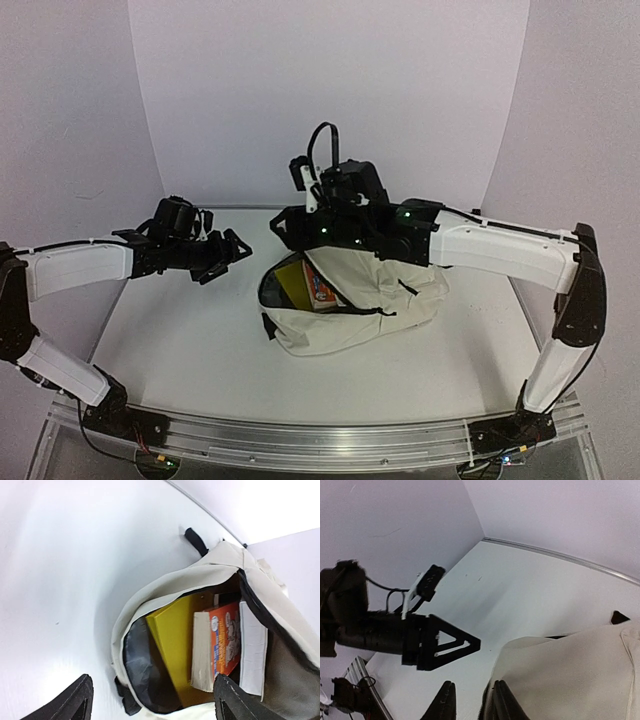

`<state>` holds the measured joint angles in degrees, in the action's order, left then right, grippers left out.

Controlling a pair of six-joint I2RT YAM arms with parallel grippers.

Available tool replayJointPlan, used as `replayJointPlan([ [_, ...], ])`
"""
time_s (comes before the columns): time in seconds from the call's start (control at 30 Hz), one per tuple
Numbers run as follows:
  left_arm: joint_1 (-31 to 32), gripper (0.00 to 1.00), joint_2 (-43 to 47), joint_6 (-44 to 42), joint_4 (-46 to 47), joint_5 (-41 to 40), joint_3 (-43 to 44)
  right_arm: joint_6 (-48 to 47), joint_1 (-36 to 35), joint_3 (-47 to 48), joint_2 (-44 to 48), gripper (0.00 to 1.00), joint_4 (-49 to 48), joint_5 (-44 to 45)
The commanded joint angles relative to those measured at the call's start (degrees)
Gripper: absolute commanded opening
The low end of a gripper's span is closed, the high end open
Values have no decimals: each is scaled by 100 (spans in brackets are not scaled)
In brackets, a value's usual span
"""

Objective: Pack the student bag
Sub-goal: Place the book in the student bag, then zip the student bag at the center of the board.

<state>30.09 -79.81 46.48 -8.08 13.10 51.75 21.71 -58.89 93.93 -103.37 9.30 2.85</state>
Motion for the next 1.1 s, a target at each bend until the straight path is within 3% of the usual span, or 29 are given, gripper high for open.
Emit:
replayJointPlan([
  [0.0,-83,84,305,-25,-408,-180,-3,-370,-510,204,-137,41,-527,-63],
  [0.03,-104,85,281,-6,-402,-99,-13,-409,-550,239,-132,52,-526,-121],
  [0.13,-125,88,205,91,-284,122,-96,-444,-576,166,35,69,-529,-42],
  [0.3,-129,91,46,433,88,337,-439,-361,-473,-310,641,94,-303,1019],
  [0.47,-117,89,-342,635,773,983,-630,89,438,-858,974,96,54,782],
  [0.6,-69,80,-805,693,1086,1270,-595,238,989,-1287,1254,96,206,585],
  [1.0,-13,57,-2011,794,1591,1660,-171,506,1534,-2036,1719,97,318,401],
  [1.07,-12,49,-2128,841,1745,1753,-153,529,1539,-2090,1751,97,326,400],
])
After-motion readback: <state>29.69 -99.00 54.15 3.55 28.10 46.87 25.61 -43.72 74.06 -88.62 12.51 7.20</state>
